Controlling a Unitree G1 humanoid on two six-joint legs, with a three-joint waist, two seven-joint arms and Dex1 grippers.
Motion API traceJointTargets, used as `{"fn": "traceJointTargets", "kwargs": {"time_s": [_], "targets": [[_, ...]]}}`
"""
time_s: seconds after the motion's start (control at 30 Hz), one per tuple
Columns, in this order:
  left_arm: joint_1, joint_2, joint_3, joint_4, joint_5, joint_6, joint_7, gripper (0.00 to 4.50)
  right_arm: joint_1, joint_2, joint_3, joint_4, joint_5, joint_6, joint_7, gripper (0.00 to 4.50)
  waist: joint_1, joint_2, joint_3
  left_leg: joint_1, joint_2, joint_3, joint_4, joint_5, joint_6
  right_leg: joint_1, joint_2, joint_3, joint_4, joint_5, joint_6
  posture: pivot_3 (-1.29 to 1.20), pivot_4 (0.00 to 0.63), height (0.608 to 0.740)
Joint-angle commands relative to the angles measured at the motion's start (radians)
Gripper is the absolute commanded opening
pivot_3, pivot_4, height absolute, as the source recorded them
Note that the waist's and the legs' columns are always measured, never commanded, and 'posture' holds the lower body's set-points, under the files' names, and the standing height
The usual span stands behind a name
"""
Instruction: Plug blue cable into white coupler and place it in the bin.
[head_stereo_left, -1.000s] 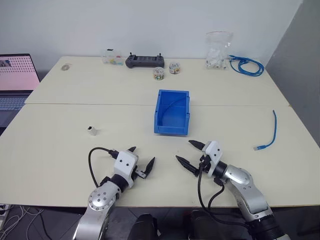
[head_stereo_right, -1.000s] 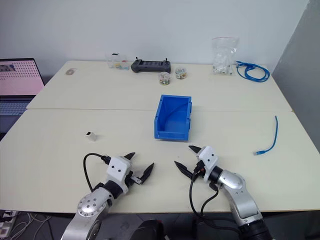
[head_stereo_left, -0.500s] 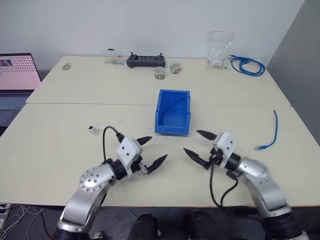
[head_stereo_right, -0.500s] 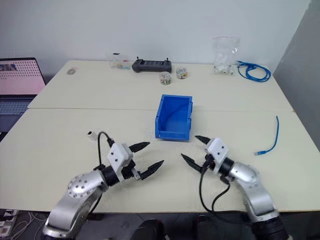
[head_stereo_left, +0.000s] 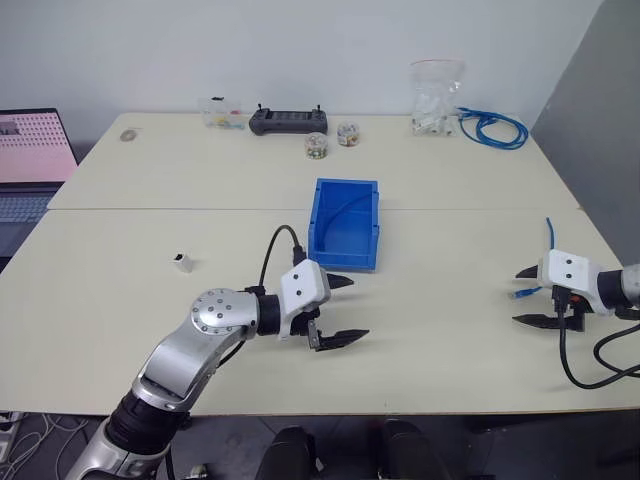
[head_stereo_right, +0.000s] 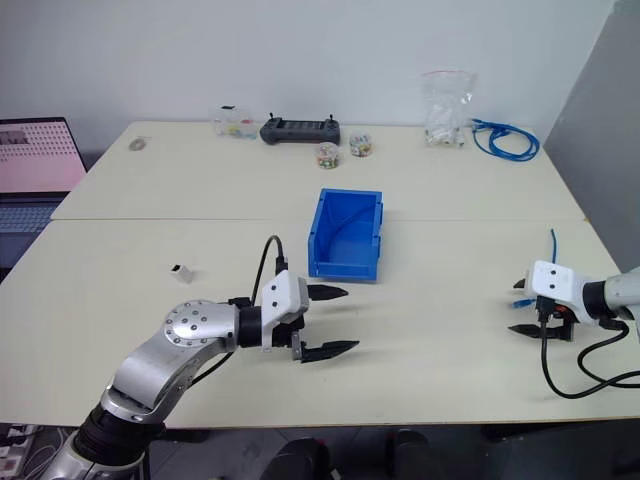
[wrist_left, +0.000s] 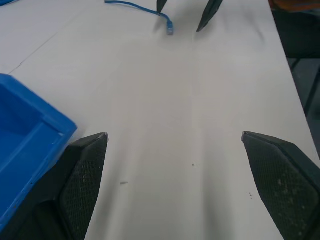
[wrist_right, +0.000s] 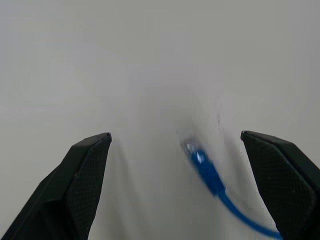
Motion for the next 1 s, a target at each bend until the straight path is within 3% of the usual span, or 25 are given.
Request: {"fn": "traceJointTargets", "kwargs": {"time_s": [0.03,0.23,0.33,0.83,1.0], "targets": [[-0.032,-0.007,-0.019,-0.007,0.017,-0.026,-0.018,4.5,-0.163,-0.003,0.075,0.206,-0.14,-0.138,0.023,4.41,-0.002,0.0,0.0,0.0,0.0,0.0,0.0,0.0,0.0,0.0,0.0,0.0,0.0,0.0,-0.001,0.0,0.15,0.74],[-0.069,-0.016,-0.028,-0.002,0.028,-0.015,-0.024,4.5,-0.356,0.056,0.196,0.447,-0.291,-0.232,0.054,4.41,-0.003,0.001,0.002,0.001,0.0,0.001,0.0,0.0,0.0,0.0,0.0,0.001,0.0,0.002,-0.004,0.0,0.15,0.74],[-0.083,-0.023,-0.035,-0.008,0.03,-0.005,-0.021,4.5,-0.418,0.088,0.233,0.531,-0.348,-0.261,0.04,3.94,-0.003,0.001,0.002,0.0,0.0,0.001,0.001,0.0,0.0,0.0,0.0,0.001,0.0,0.002,-0.004,0.0,0.15,0.74],[-0.084,0.023,-0.057,-0.011,0.093,-0.041,-0.042,4.5,-0.504,0.176,0.261,0.634,-0.411,-0.38,0.066,0.05,-0.011,-0.003,0.003,0.011,0.0,0.005,0.001,0.0,0.0,0.009,0.0,0.007,0.0,0.004,-0.001,0.0,0.15,0.74],[-0.075,0.038,-0.054,0.001,0.114,-0.073,-0.058,4.5,-0.508,0.187,0.248,0.598,-0.388,-0.412,0.119,0.01,-0.012,-0.003,0.003,0.011,0.001,0.005,0.0,0.0,0.0,0.008,0.001,0.007,0.0,0.004,-0.001,0.0,0.15,0.74]]}}
